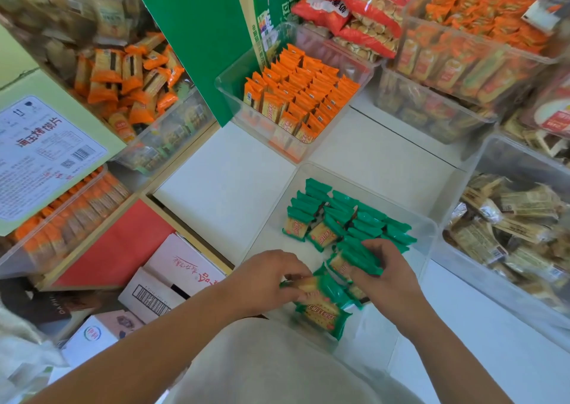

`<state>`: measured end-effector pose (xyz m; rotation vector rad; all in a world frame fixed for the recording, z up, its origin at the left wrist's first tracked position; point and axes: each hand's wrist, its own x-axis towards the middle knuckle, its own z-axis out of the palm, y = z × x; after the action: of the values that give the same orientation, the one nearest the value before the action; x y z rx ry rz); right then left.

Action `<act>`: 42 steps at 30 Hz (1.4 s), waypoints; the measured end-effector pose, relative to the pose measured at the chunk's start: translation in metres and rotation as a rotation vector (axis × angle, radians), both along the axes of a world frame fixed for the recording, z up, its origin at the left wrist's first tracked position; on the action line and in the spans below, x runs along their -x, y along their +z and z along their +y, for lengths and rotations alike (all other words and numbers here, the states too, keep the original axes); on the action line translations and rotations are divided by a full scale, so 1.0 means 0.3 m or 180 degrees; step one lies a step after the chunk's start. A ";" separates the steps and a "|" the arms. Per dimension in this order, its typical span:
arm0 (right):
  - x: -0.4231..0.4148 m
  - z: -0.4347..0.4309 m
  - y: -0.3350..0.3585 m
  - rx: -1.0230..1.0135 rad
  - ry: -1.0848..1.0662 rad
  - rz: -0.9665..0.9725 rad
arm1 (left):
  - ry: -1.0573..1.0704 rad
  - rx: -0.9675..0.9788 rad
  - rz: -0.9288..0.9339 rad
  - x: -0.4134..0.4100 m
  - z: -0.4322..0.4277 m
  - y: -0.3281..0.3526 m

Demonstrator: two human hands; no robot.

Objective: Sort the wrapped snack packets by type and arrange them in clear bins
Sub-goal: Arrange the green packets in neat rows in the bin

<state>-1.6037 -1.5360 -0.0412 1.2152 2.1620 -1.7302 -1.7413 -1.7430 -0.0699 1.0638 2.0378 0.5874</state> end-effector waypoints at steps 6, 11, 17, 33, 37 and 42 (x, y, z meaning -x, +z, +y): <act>0.057 -0.023 0.035 0.1158 0.0042 0.0197 | 0.1145 -0.0527 -0.0510 -0.046 -0.017 0.002; 0.069 -0.048 0.049 0.0913 0.0600 0.0180 | 0.1124 -0.0848 -0.0175 -0.051 -0.025 -0.017; 0.146 -0.133 -0.029 -0.0160 0.0615 0.0133 | 0.1095 -0.1019 0.1171 0.012 -0.058 -0.007; 0.317 -0.259 -0.241 -0.1182 0.0706 -0.0151 | 0.1214 -0.0852 0.1324 0.063 -0.172 -0.019; 0.260 -0.223 -0.177 -0.0929 0.0289 0.0063 | 0.0937 -0.1002 0.1373 0.023 -0.152 -0.002; 0.065 -0.080 -0.079 -0.0884 0.0129 0.0041 | 0.0290 0.0207 0.0831 -0.022 -0.054 -0.012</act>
<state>-1.6231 -1.5599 -0.0649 1.2093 2.4799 -1.4617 -1.7346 -1.7591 -0.0735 1.0585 2.3257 0.4426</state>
